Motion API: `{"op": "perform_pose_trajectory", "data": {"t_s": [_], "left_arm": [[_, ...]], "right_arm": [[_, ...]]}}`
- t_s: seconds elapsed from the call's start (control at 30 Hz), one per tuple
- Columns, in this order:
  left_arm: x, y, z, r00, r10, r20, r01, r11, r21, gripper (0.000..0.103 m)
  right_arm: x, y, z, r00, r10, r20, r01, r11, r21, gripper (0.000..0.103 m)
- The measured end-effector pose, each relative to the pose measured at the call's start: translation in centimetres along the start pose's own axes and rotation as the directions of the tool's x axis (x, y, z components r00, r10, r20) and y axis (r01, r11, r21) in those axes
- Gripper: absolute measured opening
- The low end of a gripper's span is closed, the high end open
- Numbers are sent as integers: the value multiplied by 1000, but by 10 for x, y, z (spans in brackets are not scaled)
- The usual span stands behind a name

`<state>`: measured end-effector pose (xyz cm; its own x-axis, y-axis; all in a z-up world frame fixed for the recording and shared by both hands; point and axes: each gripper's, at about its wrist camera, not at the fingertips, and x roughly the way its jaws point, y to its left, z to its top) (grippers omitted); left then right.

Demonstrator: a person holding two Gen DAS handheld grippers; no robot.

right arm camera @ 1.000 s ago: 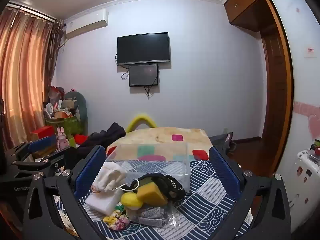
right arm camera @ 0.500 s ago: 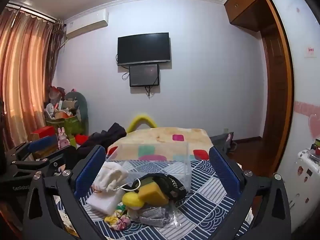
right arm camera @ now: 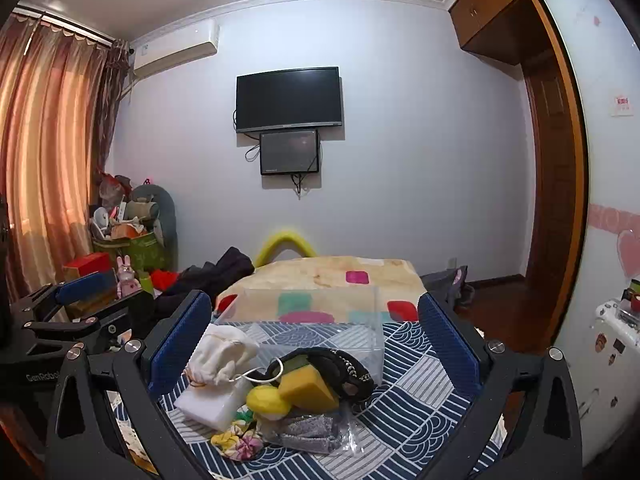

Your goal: Organize soft objects

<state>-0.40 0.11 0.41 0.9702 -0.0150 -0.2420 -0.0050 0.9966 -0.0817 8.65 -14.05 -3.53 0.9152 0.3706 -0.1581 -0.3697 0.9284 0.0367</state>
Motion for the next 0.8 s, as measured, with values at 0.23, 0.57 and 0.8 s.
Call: {"op": "perform_pose_trajectory", "data": {"t_s": [0.23, 0.57, 0.8], "left_arm": [[-1, -1, 1, 1000, -1, 1, 1, 1000, 2, 103], [-1, -1, 1, 1000, 1, 2, -1, 1000, 1, 103], [-2, -1, 5, 1000, 1, 5, -1, 1000, 0, 103]], "right_arm": [[0, 0, 0, 1000, -1, 2, 1, 1000, -3, 103], [-2, 2, 4, 1000, 0, 5, 0, 1000, -5, 103], [-3, 3, 5, 1000, -1, 7, 1, 1000, -5, 103]]}}
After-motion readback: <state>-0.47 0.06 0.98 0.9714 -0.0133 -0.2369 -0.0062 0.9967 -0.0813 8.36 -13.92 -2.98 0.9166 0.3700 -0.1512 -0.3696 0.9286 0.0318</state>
